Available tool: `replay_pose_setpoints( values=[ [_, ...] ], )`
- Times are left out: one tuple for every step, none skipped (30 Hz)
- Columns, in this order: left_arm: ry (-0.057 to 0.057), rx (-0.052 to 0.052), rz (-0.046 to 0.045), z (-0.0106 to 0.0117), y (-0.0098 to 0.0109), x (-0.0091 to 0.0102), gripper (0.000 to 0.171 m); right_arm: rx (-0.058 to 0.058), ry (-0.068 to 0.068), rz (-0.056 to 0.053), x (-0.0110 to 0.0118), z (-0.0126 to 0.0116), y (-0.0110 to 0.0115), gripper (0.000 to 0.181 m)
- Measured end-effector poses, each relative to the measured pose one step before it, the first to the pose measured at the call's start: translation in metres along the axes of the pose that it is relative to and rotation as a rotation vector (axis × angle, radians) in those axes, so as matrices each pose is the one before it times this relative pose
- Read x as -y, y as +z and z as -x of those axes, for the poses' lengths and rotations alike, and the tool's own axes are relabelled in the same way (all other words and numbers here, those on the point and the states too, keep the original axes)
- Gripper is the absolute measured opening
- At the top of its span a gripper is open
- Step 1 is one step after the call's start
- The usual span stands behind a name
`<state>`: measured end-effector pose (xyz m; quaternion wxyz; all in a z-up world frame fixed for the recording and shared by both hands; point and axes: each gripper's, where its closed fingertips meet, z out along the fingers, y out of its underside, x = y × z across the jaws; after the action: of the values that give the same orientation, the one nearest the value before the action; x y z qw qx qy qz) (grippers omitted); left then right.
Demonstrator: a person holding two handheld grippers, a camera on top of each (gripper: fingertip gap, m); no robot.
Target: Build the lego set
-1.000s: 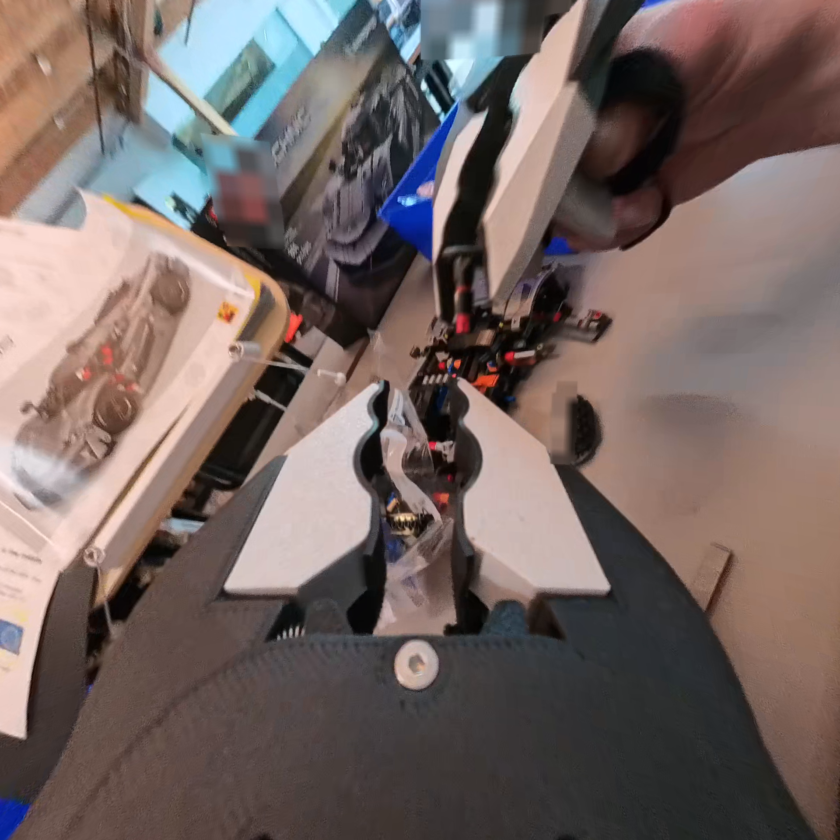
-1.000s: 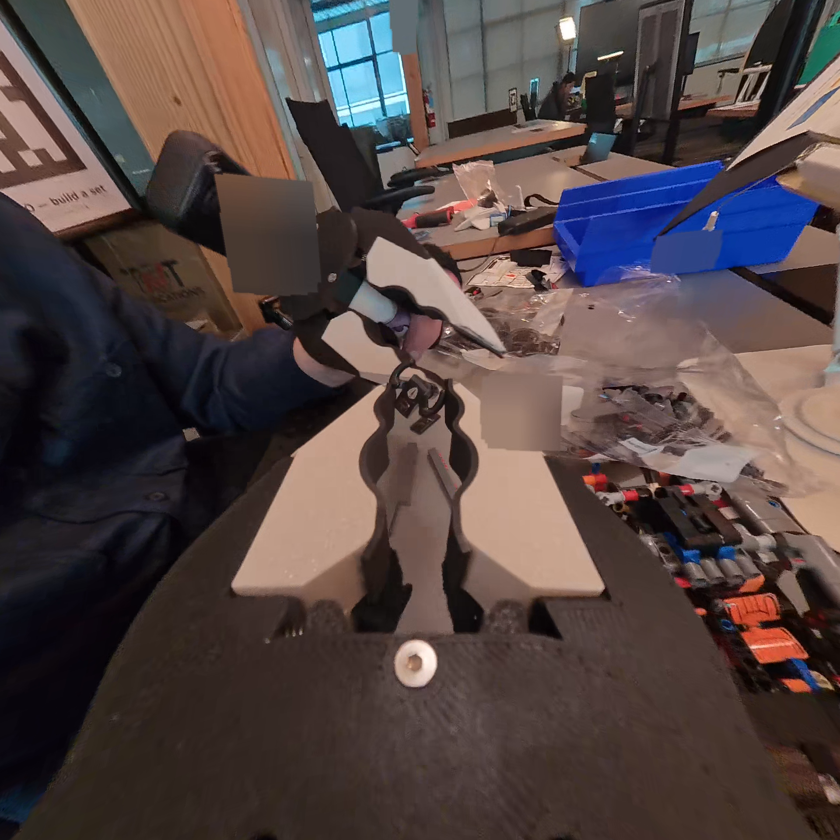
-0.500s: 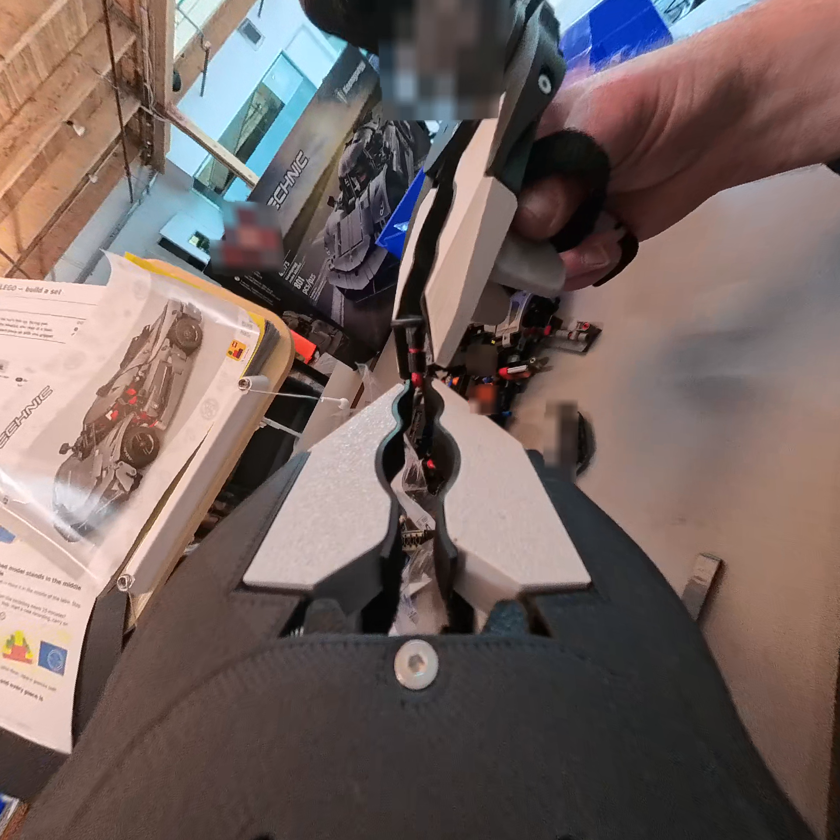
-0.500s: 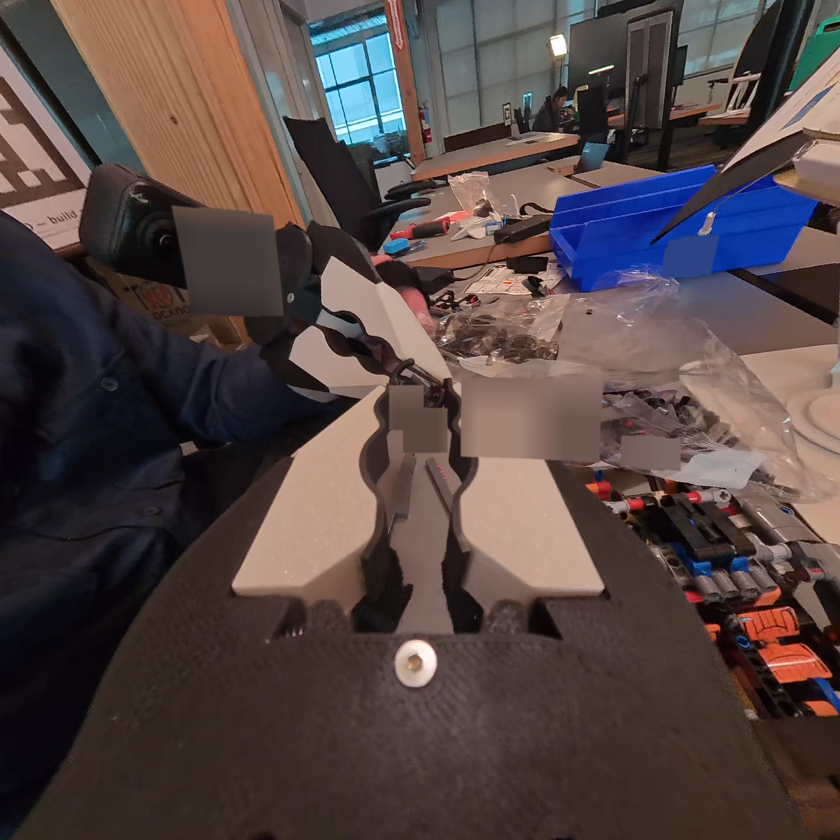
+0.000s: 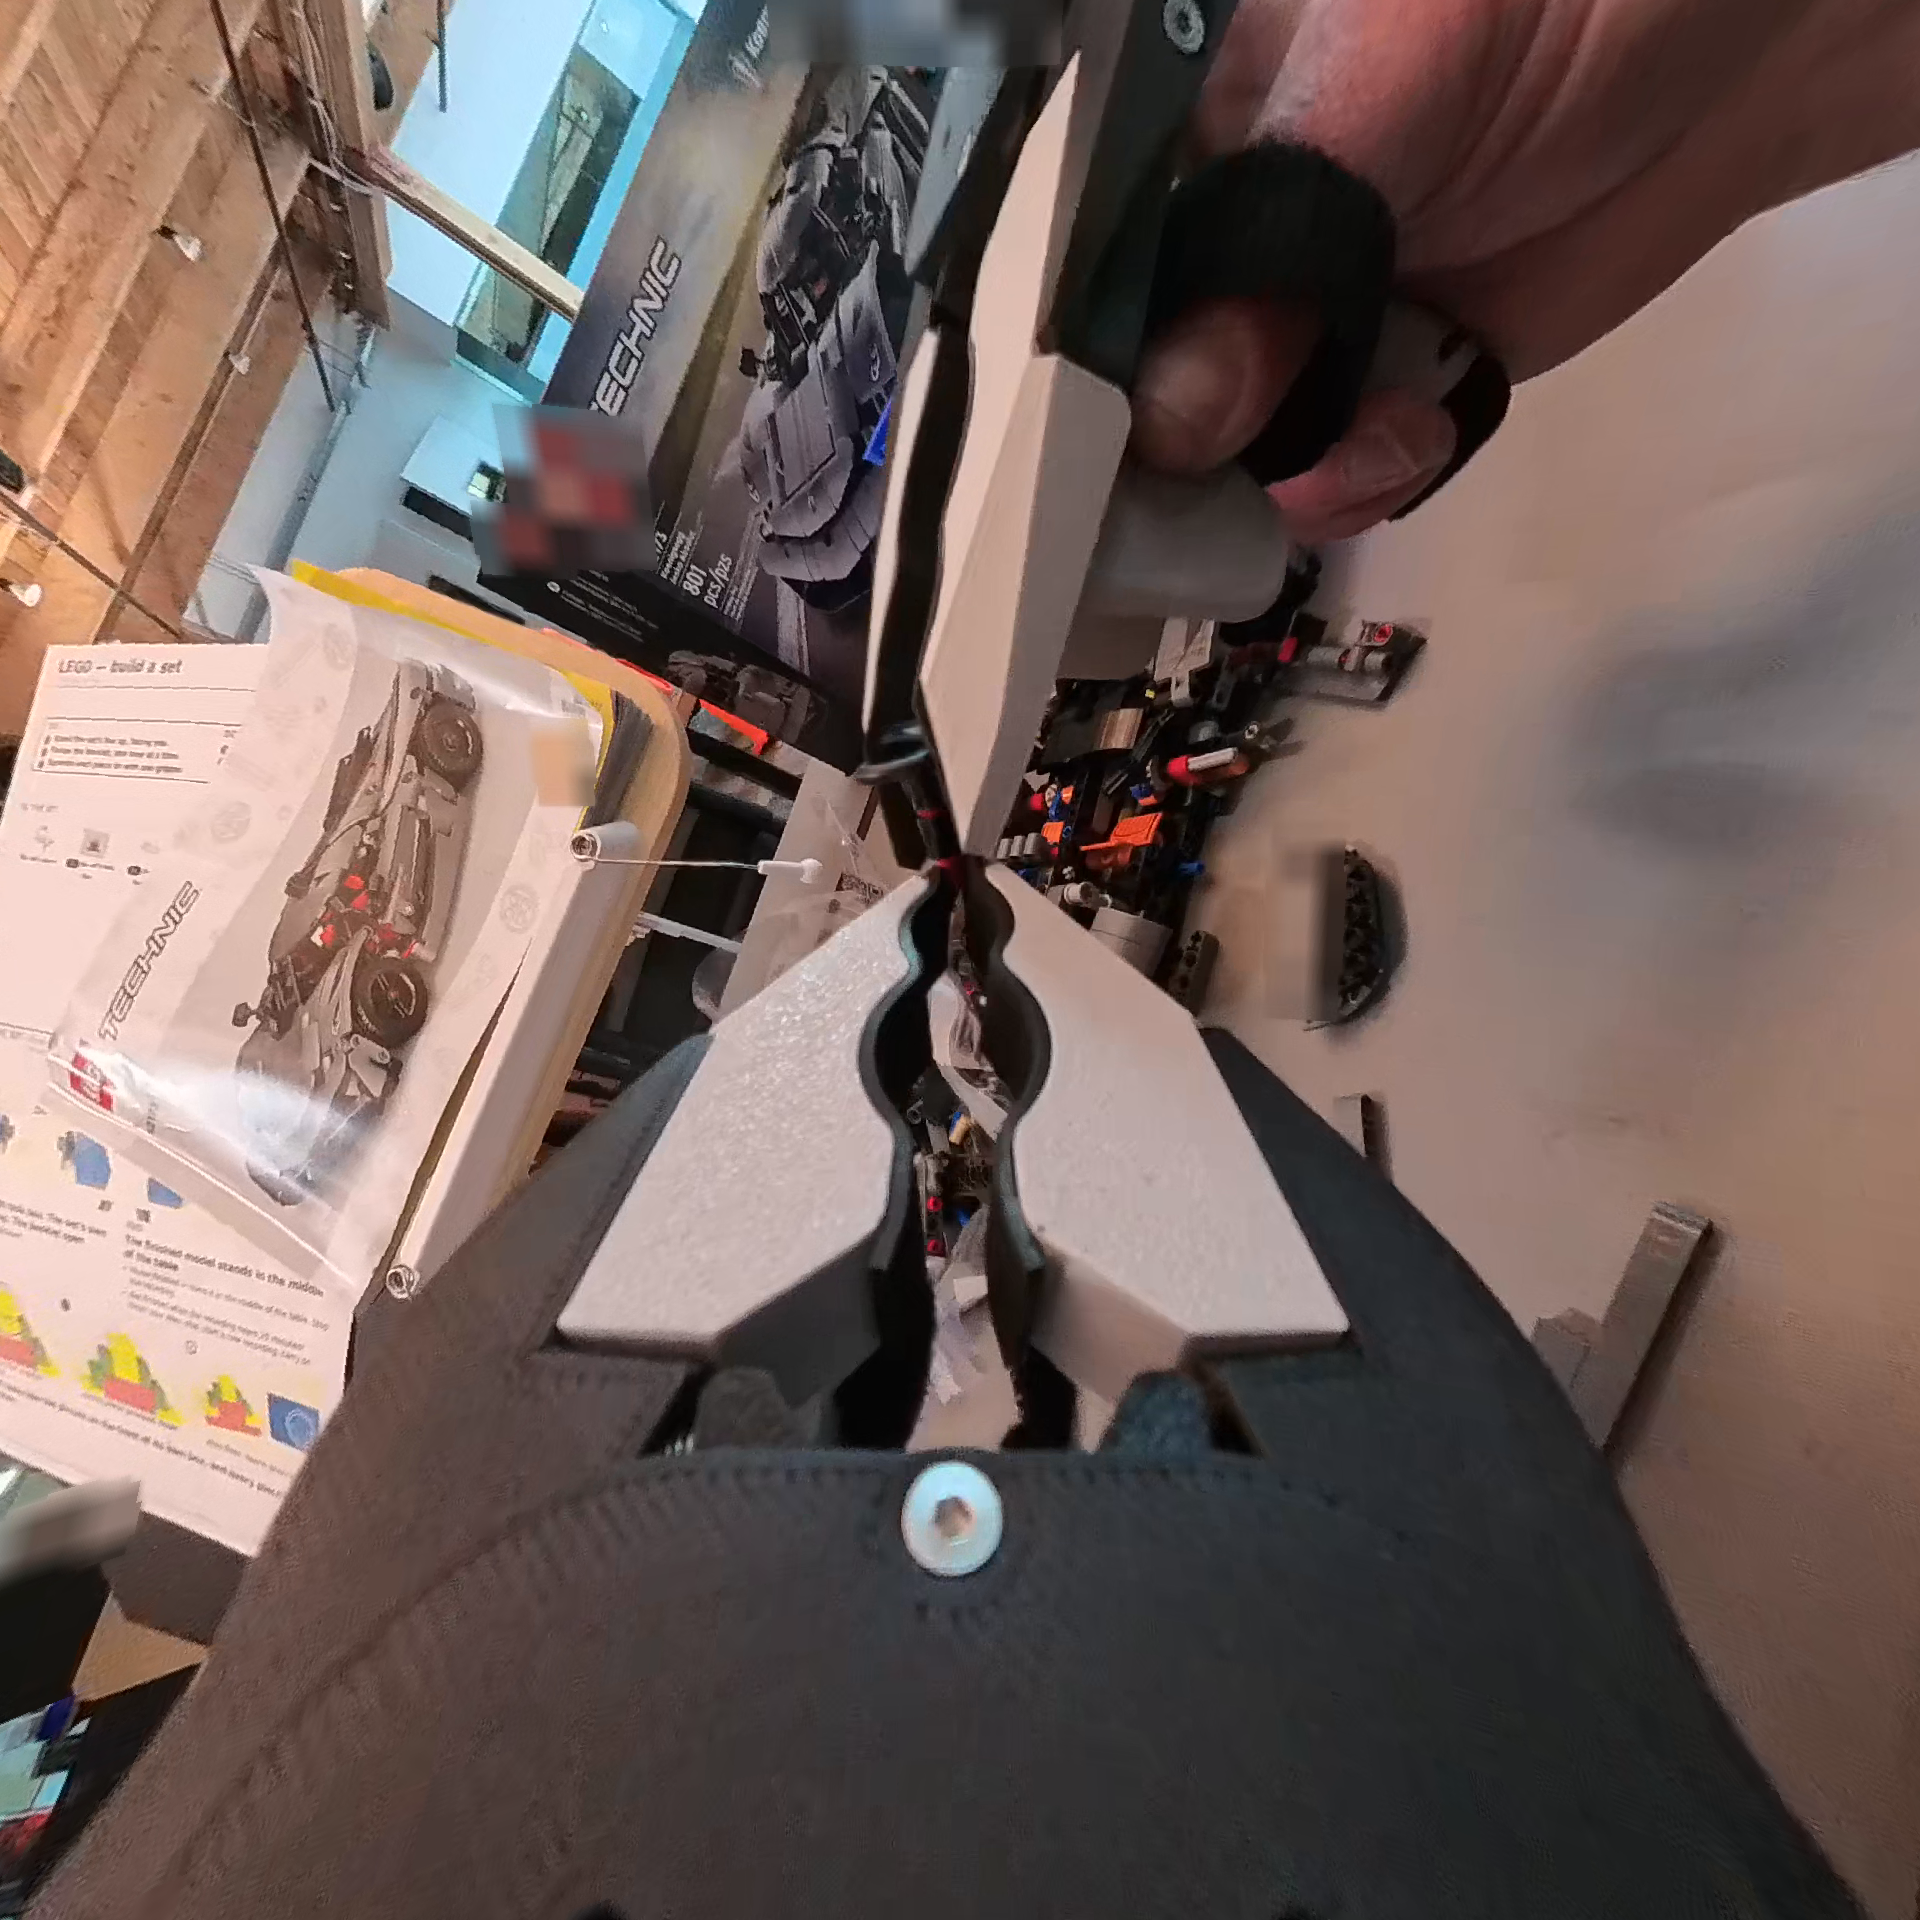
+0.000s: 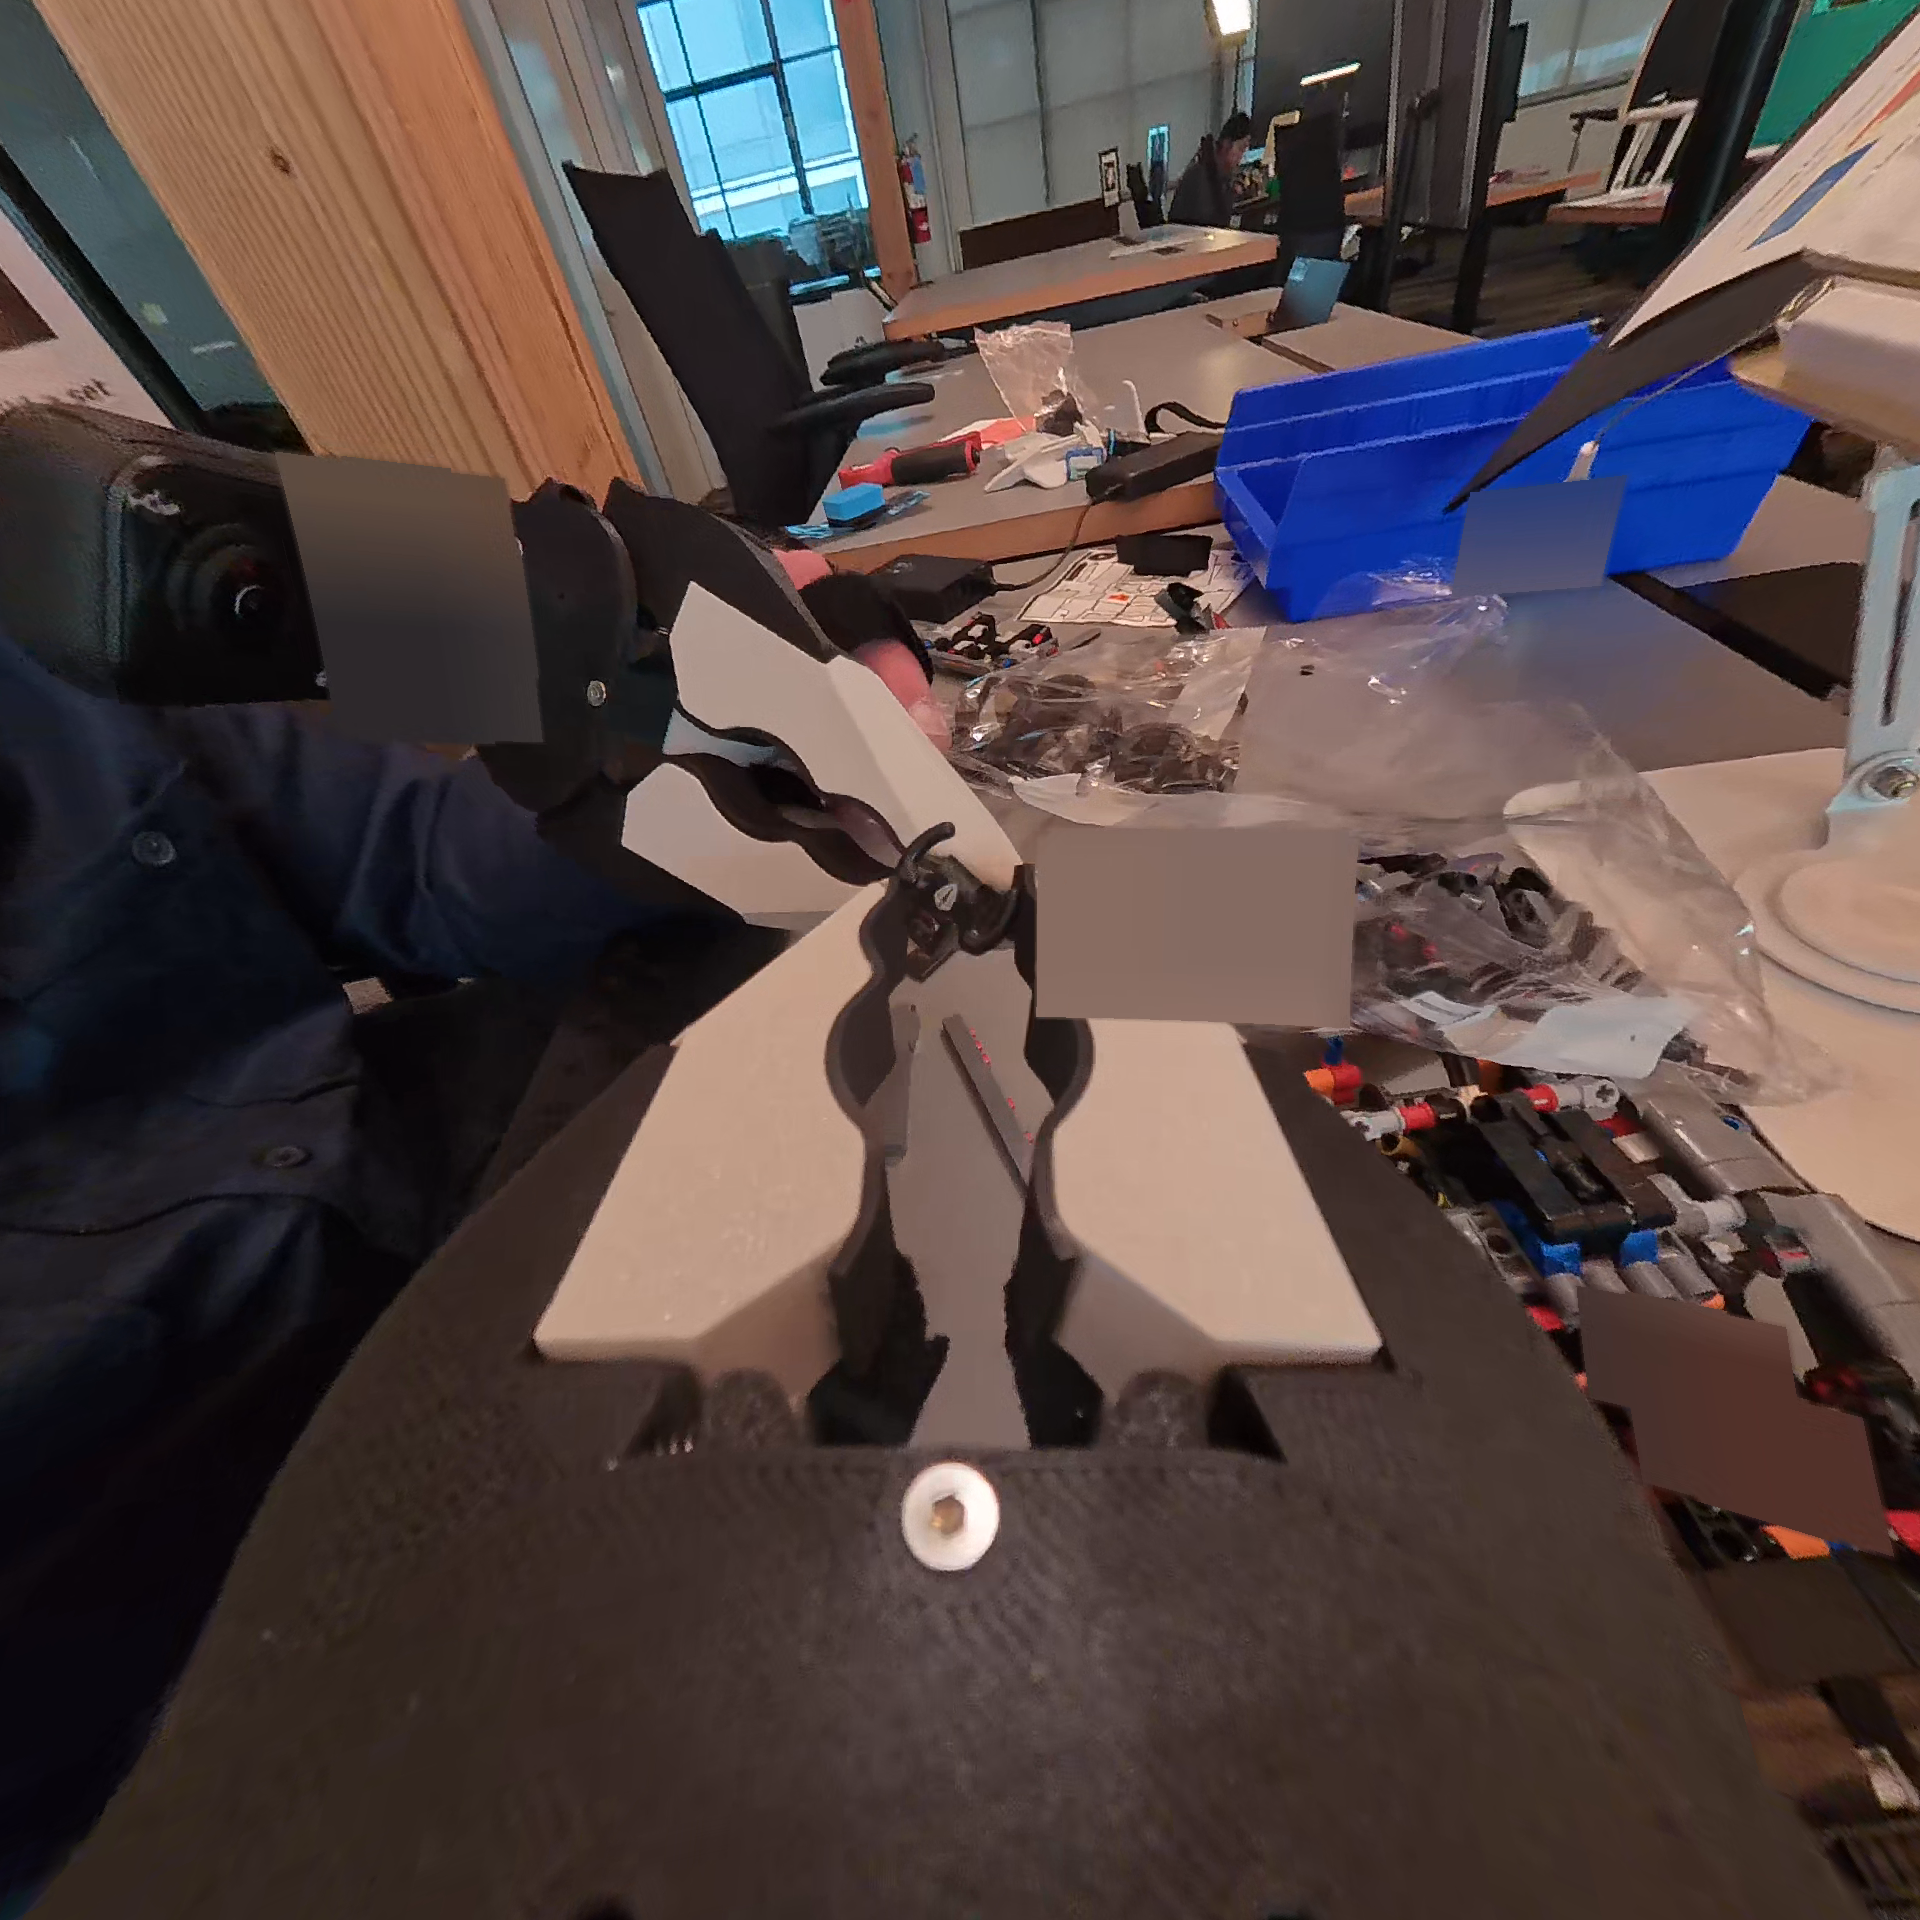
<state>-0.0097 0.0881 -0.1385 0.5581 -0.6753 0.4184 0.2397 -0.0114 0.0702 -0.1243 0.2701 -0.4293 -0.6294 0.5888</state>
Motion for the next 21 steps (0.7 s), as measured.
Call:
replay_pose_setpoints(
  values=[
    [0.0004, -0.0005, 0.00643, -0.00016, 0.0003, -0.00038, 0.0, -0.0107, -0.0063, 0.0038, -0.00007, -0.00013, 0.00064, 0.018],
    [-0.0006, -0.0047, 0.00967, -0.00042, 0.00048, -0.00136, 0.0, -0.0067, 0.0, 0.0047, -0.00084, -0.00063, 0.00071, 0.017],
    [-0.0008, -0.005, 0.00833, -0.00069, 0.00066, -0.00155, 0.0, -0.0035, 0.004, 0.0015, -0.00043, -0.00077, 0.00046, 0.017],
    [-0.0043, -0.0013, 0.00364, -0.00014, 0.00018, -0.00095, 0.0, -0.0042, -0.0005, -0.0082, 0.0017, 0.00049, 0.00009, 0.017],
    [-0.0047, 0.0055, -0.01025, 0.00157, -0.00138, 0.002, 0.0, -0.0012, -0.0067, -0.0127, 0.00311, 0.00205, 0.00036, 0.016],
    [-0.0038, -0.0033, 0.00397, 0.00095, -0.00094, -0.00019, 0.0, 0.023, 0.0018, -0.0437, 0.00737, 0.00435, -0.00221, 0.017],
    [0.0032, -0.0145, 0.08076, -0.0017, 0.00433, -0.01605, 0.0, 0.0425, 0.0283, -0.105, 0.01766, 0.00457, -0.00982, 0.017],
    [0.0175, -0.011, 0.06811, -0.00301, 0.00777, -0.02025, 0.0, -0.0003, 0.0338, -0.0885, 0.01746, -0.0025, -0.01369, 0.016],
    [-0.0187, -0.0156, -0.00552, -0.00009, -0.00036, -0.00495, 0.0, -0.0392, 0.0013, 0.0044, 0.00217, -0.00741, -0.009, 0.016],
    [-0.0511, 0.0026, -0.088, 0.00727, -0.01002, 0.01538, 0.0, -0.0171, -0.0005, 0.0653, -0.01091, -0.00375, -0.0011, 0.017],
    [-0.0305, 0.0139, -0.04361, 0.00708, -0.00517, 0.01177, 0.0, 0.0114, 0.0157, 0.0396, -0.0099, 0.00035, 0.00453, 0.017],
    [0.0036, 0.0185, -0.00781, 0.00319, 0.00264, 0.00319, 0.0, 0.0121, 0.0158, 0.0139, -0.00615, -0.00012, 0.00579, 0.017],
    [-0.0132, -0.0171, -0.00296, -0.0038, 0.00477, 0.00022, 0.0, 0.0166, 0.0107, 0.001, -0.00217, 0.00045, 0.00382, 0.017],
    [-0.0178, -0.0252, -0.04419, -0.00484, -0.00019, 0.00573, 0.0, 0.0256, 0.0094, -0.0208, 0.00333, 0.0024, 0.00081, 0.018],
    [-0.0064, 0.0184, -0.04371, 0.00295, -0.00438, 0.00597, 0.0, 0.0262, 0.0149, -0.0338, 0.00577, 0.00269, -0.00119, 0.017],
    [-0.0029, 0.0403, -0.02406, 0.00735, -0.00426, 0.00243, 0.0, 0.0164, 0.0189, -0.0249, 0.00319, 0.00093, -0.00118, 0.018],
    [-0.0108, 0.0194, -0.01675, 0.00411, -0.00212, 0.00047, 0.0, 0.0151, 0.023, -0.0071, -0.0008, 0.0, 0.00023, 0.017],
    [-0.0108, 0.0022, -0.00673, 0.00045, 0.00009, -0.00007, 0.009, 0.0181, 0.0242, 0.0, -0.00213, 0.00035, 0.00171, 0.018],
    [0.0122, 0.0076, 0.00414, -0.0003, 0.00064, 0.00017, 0.013, 0.0143, 0.0183, -0.0033, -0.00093, 0.00007, 0.00216, 0.018],
    [0.0312, 0.0089, -0.00447, -0.00125, 0.00035, 0.0029, 0.014, 0.012, 0.0156, -0.0097, 0.00068, -0.00003, 0.00152, 0.018],
    [0.0265, 0.0013, -0.01537, -0.00243, -0.00039, 0.00493, 0.015, 0.0153, 0.0173, -0.0203, 0.00264, 0.00072, 0.00051, 0.018]
  ],
)
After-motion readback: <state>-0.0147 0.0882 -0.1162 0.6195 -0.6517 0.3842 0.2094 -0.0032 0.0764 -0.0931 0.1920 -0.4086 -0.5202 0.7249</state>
